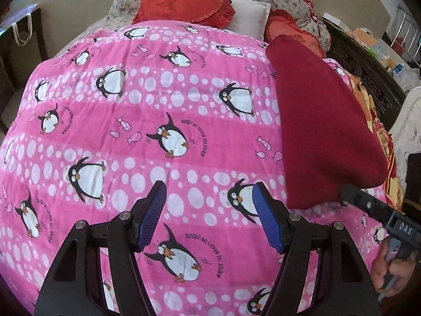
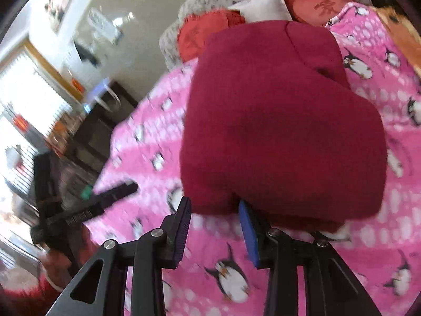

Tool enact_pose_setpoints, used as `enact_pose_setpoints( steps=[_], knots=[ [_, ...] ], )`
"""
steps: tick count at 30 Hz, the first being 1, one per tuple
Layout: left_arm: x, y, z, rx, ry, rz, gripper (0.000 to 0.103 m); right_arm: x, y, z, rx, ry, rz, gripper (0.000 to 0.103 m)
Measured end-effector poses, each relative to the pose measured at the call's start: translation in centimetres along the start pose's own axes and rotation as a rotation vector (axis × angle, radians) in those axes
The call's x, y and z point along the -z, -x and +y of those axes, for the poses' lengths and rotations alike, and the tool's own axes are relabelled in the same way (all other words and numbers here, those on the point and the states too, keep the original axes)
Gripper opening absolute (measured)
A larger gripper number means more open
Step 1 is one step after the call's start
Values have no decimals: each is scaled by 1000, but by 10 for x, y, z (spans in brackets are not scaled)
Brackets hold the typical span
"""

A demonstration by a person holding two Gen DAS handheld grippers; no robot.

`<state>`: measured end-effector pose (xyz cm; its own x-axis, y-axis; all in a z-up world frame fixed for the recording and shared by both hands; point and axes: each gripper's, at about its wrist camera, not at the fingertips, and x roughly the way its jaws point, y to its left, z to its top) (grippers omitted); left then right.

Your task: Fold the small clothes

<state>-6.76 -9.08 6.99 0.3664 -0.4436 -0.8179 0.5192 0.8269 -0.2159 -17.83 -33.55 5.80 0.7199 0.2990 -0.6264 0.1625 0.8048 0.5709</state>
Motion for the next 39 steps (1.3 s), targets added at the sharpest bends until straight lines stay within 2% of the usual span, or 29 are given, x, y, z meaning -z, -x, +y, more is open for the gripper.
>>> enact_pose_setpoints(
  steps=[2,4,7,10,12,15,18,20,22,25,28,30,32,35,39],
  knots=[
    [0,3,-2,-5,-8,-3,68,1,-5,1,-18,-17,-23,38],
    [-1,7,-2,-17,-22,-12,68,5,-10,2,-1,-34,34,38],
    [-3,8,3,-22,-18,-16,68,18,-9,5,-54,-25,77,38],
    [-3,2,7,-16,7,2,68,20,-6,-1,5,-25,36,38],
    [-1,0,6,-4,26,10,68,13,-6,-7,-35,-61,-9,38],
    [0,2,2,9,28,9,68,4,-22,-2,-40,-49,9,39],
    [-7,7,-5,3,7,-12,68,1,-33,14,-125,-40,6,37],
    [-16,9,-10,9,2,-27,68,2,-48,19,-146,-52,27,36],
    [-25,14,-18,26,-12,-47,68,6,-55,19,-144,-74,87,36],
    [-34,17,-34,42,-56,-81,68,14,-32,20,-72,-29,115,36],
    [-39,6,-54,66,-93,-69,68,9,19,20,-29,9,32,37],
    [-42,-4,-67,76,-111,-67,68,-8,51,21,-15,19,-55,40],
    [-44,-15,-80,65,-125,-64,68,-27,65,23,50,57,-119,41],
    [-48,-32,-95,46,-134,-47,68,-65,54,15,207,126,-167,41],
    [-55,-51,-108,11,-155,-39,69,-98,13,-10,258,161,-80,37]
  ],
)
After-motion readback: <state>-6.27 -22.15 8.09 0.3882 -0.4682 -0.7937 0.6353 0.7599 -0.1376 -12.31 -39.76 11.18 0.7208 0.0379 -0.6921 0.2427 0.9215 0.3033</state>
